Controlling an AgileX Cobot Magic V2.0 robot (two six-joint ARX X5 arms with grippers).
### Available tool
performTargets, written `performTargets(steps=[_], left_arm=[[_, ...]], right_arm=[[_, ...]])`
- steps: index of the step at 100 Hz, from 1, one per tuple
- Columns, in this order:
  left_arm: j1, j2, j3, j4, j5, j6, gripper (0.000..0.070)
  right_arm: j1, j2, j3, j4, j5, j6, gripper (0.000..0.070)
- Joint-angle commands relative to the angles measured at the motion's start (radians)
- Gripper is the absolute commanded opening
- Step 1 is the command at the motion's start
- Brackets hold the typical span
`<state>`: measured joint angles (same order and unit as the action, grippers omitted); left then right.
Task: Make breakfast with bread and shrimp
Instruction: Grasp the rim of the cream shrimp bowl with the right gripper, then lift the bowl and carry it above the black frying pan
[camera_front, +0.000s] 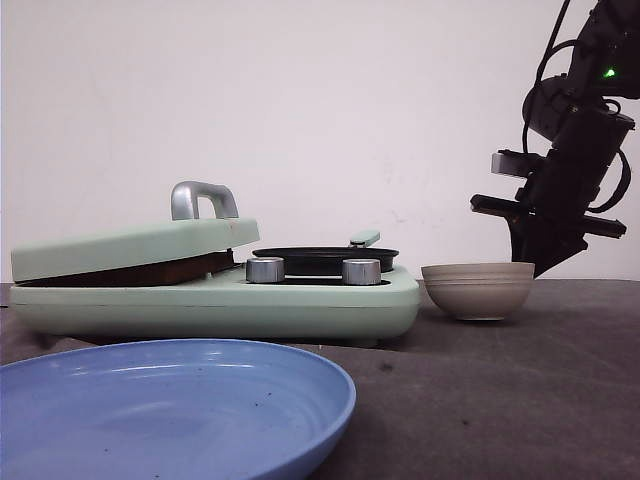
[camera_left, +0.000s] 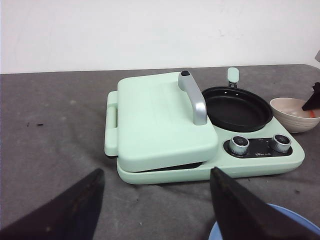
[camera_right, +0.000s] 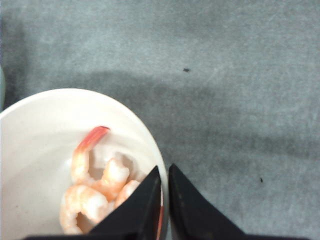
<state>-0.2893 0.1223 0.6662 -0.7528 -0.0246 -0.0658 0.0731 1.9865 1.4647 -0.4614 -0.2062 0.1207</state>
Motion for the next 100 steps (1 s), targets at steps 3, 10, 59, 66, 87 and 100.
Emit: performTargets(steps=[3,10,59,66,87,100], left_arm=[[-0.003,-0.002,0.005,0.011,-0.006,0.002,0.0348],[-0.003,-0.002,0.005,0.011,-0.006,0.001,0.0349],[-0.003,-0.002,0.005,0.012,-0.006,0.001,0.0348],[-0.003,-0.002,0.005,0.012,-0.006,0.001,0.0348],[-0.003,-0.002,0.005,0.011,-0.006,0.001,0.0349],[-0.003,-0.002,0.005,0.010,-0.006,0.001,0.0349]], right_arm=[[0.004,0.016,0.022,0.011,-0.004,0.027,0.0000],[0.003,0.012,0.022,0.012,-0.003,0.029,0.0000],[-0.005,-0.131,0.022,0.015,-0.029,0.038,0.0000],[-0.005,-0.161,0.022,0.017,-0.048,0.057,0.0000],[0.026,-0.198,0.022,0.095,-0.189,0.121,0.0000],[0.073,-0.197,0.022,0.126,-0.188,0.140,0.0000]])
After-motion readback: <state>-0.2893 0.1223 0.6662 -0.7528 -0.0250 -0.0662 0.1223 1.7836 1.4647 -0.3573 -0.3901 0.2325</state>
